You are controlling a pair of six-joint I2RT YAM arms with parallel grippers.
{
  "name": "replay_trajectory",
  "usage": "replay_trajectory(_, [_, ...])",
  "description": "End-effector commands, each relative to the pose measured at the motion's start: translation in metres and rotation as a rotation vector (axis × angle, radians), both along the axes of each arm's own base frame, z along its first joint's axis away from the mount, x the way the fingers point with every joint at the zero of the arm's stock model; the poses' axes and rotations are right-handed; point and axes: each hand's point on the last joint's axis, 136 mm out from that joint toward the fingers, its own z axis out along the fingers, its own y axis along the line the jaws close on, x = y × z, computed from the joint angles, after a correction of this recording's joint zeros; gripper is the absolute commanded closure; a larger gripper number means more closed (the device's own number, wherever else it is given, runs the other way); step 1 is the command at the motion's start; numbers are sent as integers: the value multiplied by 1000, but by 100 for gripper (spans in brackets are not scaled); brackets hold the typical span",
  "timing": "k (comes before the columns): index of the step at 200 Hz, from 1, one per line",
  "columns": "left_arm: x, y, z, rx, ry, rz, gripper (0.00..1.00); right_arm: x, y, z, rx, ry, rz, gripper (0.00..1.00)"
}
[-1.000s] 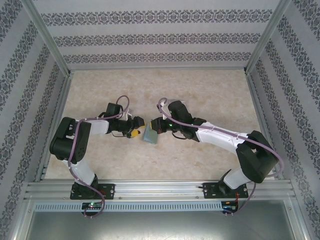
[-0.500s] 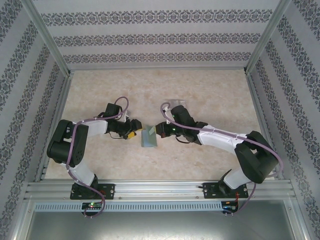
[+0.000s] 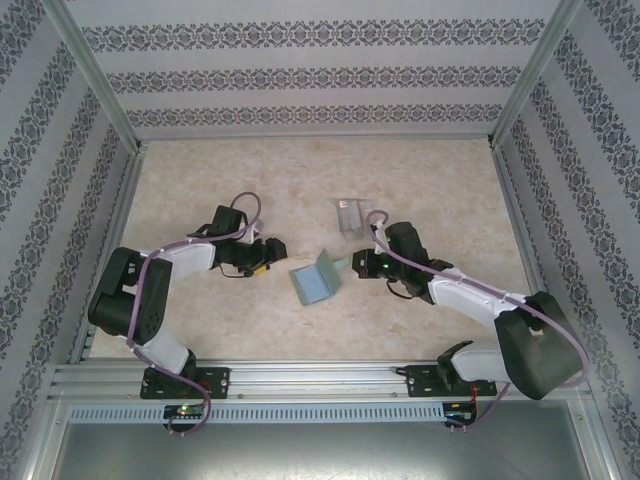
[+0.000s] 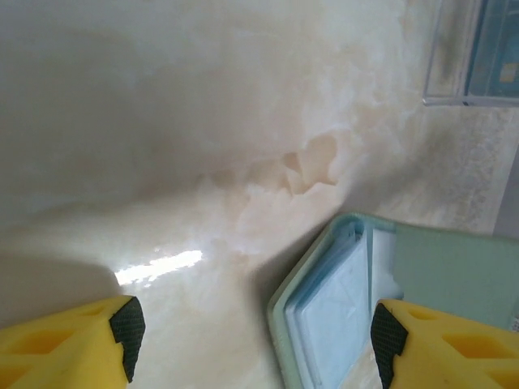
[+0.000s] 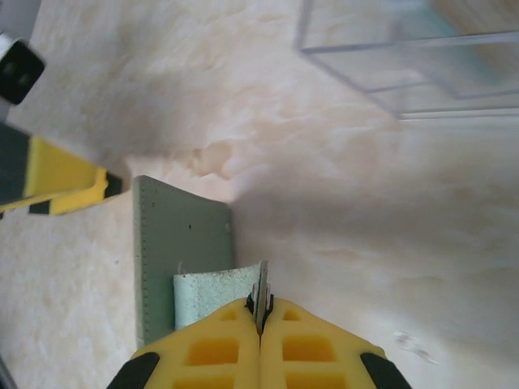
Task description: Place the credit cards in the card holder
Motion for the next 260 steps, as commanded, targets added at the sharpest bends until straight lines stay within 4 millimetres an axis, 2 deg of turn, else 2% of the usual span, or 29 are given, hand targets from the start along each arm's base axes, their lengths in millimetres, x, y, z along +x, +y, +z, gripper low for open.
replay_trajectory(1, [0,-7,5,17,-41,-39,25,-3,-13,-2,19,19,-39,100])
replay_trajectory(47, [-5,-29,-5,14,-29,-99,32,-12,-41,-24,-23,65,-109,100])
replay_trajectory(87, [-9,-72,9,-80,-91,-192,33,-19,-41,-34,-9,92,-118,100])
replay_trajectory(100, [-12,-83,14,-61,-138,-241,34,-19,-41,-35,-11,92,-120,100])
replay_trajectory(122, [-15,-90,15,-38,-177,-272,43,-20,-42,-36,-16,91,-122,100])
replay_trajectory(140, [-17,-93,18,-67,-185,-283,56,-20,-43,-37,-19,92,-123,100])
replay_trajectory(151, [-17,-94,19,-76,-186,-285,58,-21,-43,-38,-22,93,-120,100])
replay_trajectory(164, [-17,-96,21,-86,-184,-289,55,-21,-43,-38,-25,93,-118,100])
replay_trajectory(179, [-17,-96,24,-96,-184,-284,39,-21,-41,-35,-30,85,-107,100])
replay_trajectory(192, [-15,-95,28,-95,-192,-270,34,-22,-39,-33,-41,75,-99,100])
replay_trajectory(239, [-2,-74,43,-101,-233,-166,31,-22,-37,-26,-49,53,-86,100])
replay_trajectory(260, [1,-69,58,-148,-277,-133,22,-23,-32,-20,-54,42,-63,100])
